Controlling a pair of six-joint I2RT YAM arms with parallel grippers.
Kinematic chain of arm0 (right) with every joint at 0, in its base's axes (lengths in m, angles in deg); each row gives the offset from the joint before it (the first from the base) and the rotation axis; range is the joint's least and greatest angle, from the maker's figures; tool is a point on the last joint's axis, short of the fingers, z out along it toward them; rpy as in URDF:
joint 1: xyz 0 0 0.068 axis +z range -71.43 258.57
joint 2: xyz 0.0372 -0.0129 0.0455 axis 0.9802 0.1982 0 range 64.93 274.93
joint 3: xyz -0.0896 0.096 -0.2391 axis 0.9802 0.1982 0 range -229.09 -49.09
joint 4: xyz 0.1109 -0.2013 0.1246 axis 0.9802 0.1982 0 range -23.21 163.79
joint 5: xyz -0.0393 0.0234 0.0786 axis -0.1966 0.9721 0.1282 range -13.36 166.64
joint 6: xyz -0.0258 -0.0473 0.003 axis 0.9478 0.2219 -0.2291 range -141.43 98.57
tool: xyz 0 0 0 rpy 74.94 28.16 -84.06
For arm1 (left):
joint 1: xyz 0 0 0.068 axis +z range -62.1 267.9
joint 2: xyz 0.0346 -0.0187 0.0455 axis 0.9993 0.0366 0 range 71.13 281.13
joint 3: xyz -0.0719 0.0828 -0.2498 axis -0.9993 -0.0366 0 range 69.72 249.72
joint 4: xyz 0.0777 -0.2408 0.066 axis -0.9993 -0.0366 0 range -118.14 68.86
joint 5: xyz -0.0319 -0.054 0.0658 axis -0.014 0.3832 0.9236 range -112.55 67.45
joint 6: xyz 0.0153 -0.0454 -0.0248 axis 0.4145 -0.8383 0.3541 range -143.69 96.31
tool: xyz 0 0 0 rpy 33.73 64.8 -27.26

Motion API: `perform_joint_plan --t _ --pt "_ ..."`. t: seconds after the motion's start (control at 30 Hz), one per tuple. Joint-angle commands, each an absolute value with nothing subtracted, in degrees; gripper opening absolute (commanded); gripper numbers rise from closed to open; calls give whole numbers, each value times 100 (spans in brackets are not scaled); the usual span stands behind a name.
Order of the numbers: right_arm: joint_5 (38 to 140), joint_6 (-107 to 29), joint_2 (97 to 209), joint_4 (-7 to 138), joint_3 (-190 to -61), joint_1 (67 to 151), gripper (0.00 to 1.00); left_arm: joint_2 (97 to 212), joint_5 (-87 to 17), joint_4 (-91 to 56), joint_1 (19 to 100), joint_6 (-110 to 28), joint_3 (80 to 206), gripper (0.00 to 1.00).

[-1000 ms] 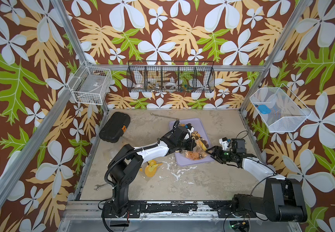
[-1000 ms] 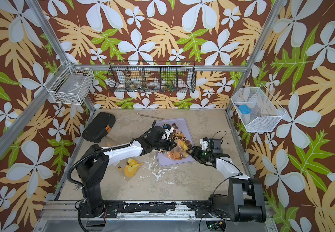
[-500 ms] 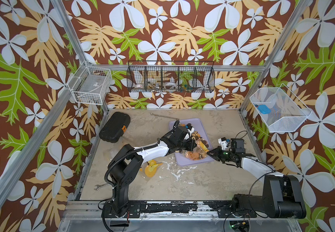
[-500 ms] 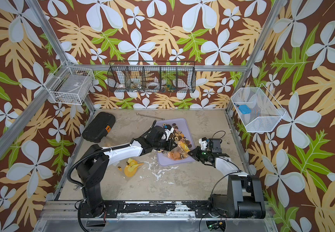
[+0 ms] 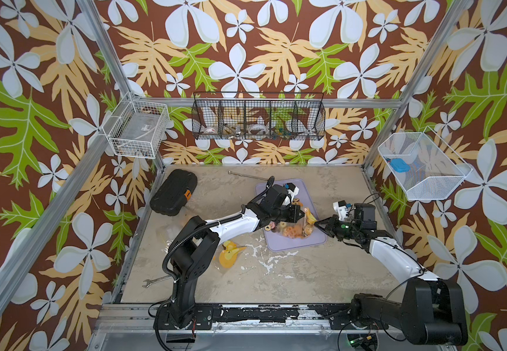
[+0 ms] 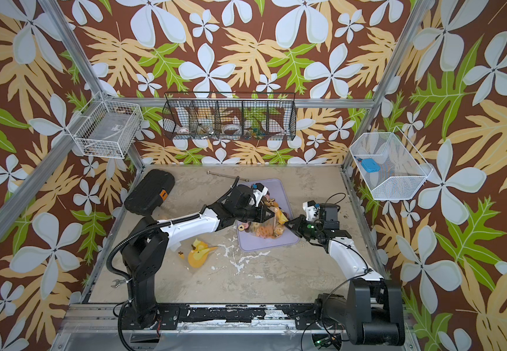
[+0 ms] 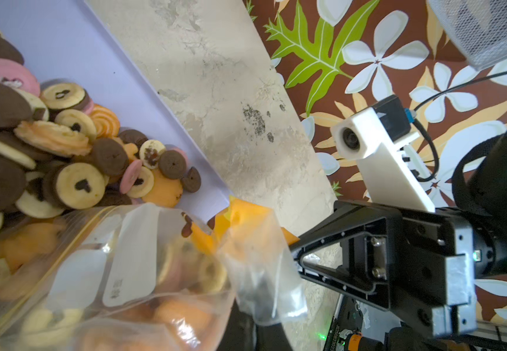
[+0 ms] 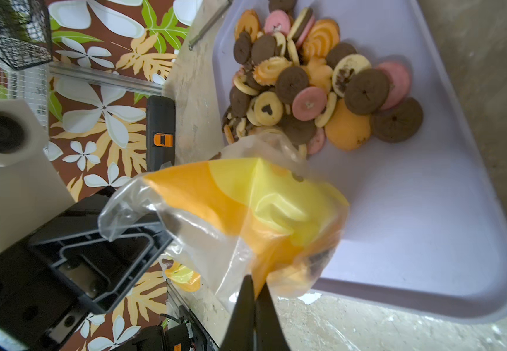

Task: Pour cookies out of the ziploc bag
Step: 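Pour the cookies out of the ziploc bag onto the tray.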

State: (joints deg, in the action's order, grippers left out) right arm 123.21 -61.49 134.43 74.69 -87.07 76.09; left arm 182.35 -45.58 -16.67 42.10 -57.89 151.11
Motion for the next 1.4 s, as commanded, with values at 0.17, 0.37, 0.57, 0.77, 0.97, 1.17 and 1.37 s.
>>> perform_joint_plan --t 0.17,0.37,0.57,0.77,0.97,1.17,1.37 --pt "12084 -6222 13284 7573 -8919 7608 0 18569 -4696 -1879 4262 -5672 15803 0" --pt "12049 -6263 13326 7539 -9007 7610 0 18497 -4642 -2021 4351 -5600 15782 0" --pt "12141 -6500 13248 7260 -9149 7608 0 18181 -4584 -1896 4524 -5616 15269 0" --pt "12222 -6714 13423 6681 -8969 7696 0 17967 -4514 -1875 4733 -5592 14843 0" --pt "11963 -6852 13818 6260 -9066 8084 0 17826 -4498 -2019 4887 -5520 14633 24" --pt "11745 -7050 14242 5972 -9223 8408 0 17205 -4322 -2071 5012 -5388 14184 83" --pt "11561 -7167 14596 5965 -9678 8686 0 16394 -4455 -2194 5704 -5424 13563 100"
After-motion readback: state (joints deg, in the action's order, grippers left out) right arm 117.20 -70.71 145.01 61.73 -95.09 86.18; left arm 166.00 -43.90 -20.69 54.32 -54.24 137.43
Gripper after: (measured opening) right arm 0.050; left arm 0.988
